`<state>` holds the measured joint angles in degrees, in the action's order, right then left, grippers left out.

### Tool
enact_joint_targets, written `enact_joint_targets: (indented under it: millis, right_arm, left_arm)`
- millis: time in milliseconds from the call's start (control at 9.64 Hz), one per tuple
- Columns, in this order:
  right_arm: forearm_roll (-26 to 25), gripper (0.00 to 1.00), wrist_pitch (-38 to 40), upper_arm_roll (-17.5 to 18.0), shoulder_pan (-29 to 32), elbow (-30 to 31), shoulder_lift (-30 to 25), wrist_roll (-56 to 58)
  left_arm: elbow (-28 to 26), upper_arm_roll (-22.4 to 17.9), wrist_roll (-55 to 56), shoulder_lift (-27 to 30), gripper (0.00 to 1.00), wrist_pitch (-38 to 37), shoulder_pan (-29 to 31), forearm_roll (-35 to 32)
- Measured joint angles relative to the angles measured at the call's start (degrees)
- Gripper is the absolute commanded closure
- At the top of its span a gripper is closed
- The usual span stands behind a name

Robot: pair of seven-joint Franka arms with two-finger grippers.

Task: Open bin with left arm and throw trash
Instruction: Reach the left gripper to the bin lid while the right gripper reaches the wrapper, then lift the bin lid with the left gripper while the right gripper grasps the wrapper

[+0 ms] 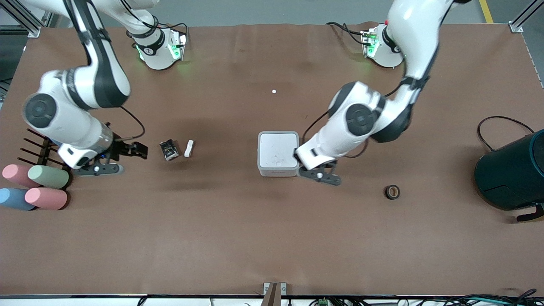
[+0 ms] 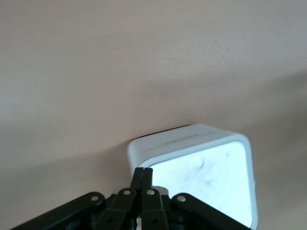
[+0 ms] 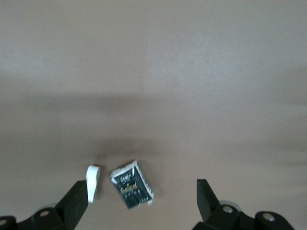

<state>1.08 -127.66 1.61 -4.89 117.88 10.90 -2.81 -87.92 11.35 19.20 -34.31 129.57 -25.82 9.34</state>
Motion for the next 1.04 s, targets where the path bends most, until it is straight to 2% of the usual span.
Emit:
enact_joint_targets:
  millis: [207,519,726,1037]
  right_arm:
    - [0.0,0.0,-8.23,0.06,-1.02,5.41,3.49,0.09]
    - [-0.1,0.0,-16.9,0.1,-4.71,11.15,7.02,0.81]
    - [-0.12,0.0,-18.48,0.08,-7.47,12.31,9.05,0.81]
    - [-0.37,0.0,-18.52,-0.16,-7.91,13.82,9.27,1.18]
  left_arm:
    - [2.96,0.66,3.98,-2.47,1.0,2.43,-1.48,2.58]
    - [3.24,0.94,4.91,-4.56,1.0,7.57,-2.51,6.35]
    - [2.99,1.01,6.96,-6.49,1.0,8.35,-2.99,6.71]
    - [2.99,0.94,7.9,-6.21,1.0,7.1,-2.89,6.72]
